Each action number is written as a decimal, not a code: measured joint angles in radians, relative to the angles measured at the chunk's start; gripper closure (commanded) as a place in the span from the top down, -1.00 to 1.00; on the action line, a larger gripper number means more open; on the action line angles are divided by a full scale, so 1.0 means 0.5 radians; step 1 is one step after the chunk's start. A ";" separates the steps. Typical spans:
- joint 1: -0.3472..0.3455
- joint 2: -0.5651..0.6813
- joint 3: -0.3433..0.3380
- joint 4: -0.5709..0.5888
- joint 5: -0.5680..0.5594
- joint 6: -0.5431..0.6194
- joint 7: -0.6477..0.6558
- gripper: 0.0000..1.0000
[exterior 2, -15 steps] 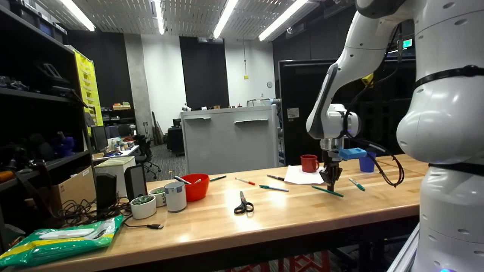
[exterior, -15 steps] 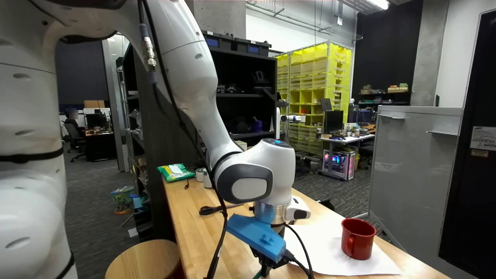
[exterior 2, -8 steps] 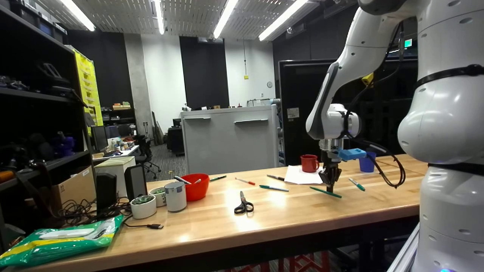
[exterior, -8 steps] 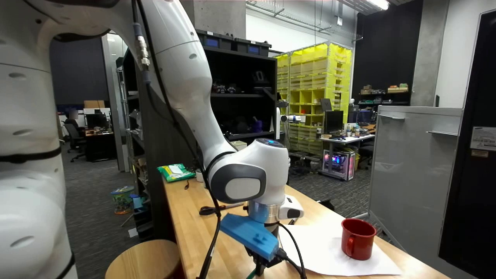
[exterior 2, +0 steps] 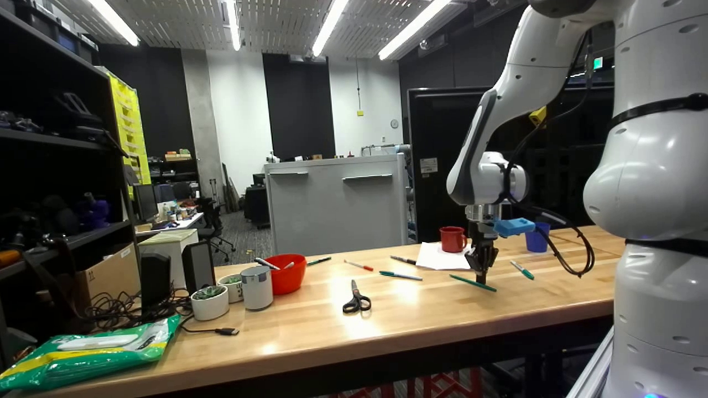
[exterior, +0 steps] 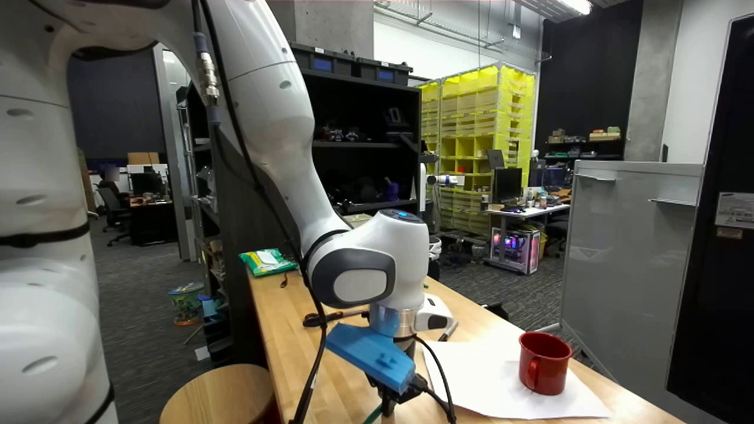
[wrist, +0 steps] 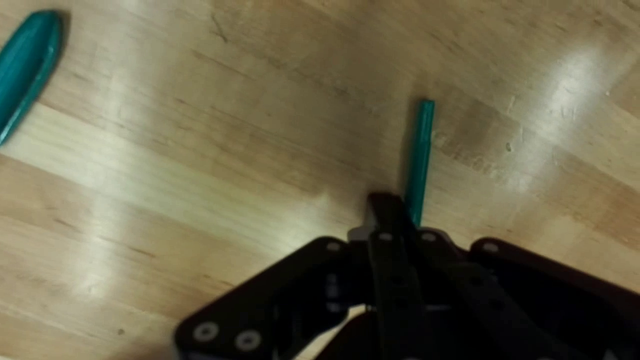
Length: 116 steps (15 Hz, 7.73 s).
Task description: Take the green pen out of the orange mug and place it on the right side of the counter.
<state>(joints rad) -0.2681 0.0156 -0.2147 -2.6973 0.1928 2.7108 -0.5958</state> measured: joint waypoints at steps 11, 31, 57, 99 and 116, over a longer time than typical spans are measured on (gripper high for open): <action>0.005 -0.227 -0.008 -0.117 -0.359 0.032 0.313 -1.00; 0.222 -0.489 -0.052 -0.153 -0.105 -0.240 0.447 -1.00; 0.176 -0.152 -0.101 -0.148 0.246 -0.252 0.364 -1.00; -0.158 -0.258 -0.270 -0.114 -0.447 -0.237 0.549 -1.00; -0.254 -0.469 -0.260 0.020 -0.979 -0.238 0.939 -0.38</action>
<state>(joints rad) -0.3950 -0.2191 -0.3448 -2.6872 -0.2965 2.5915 -0.1261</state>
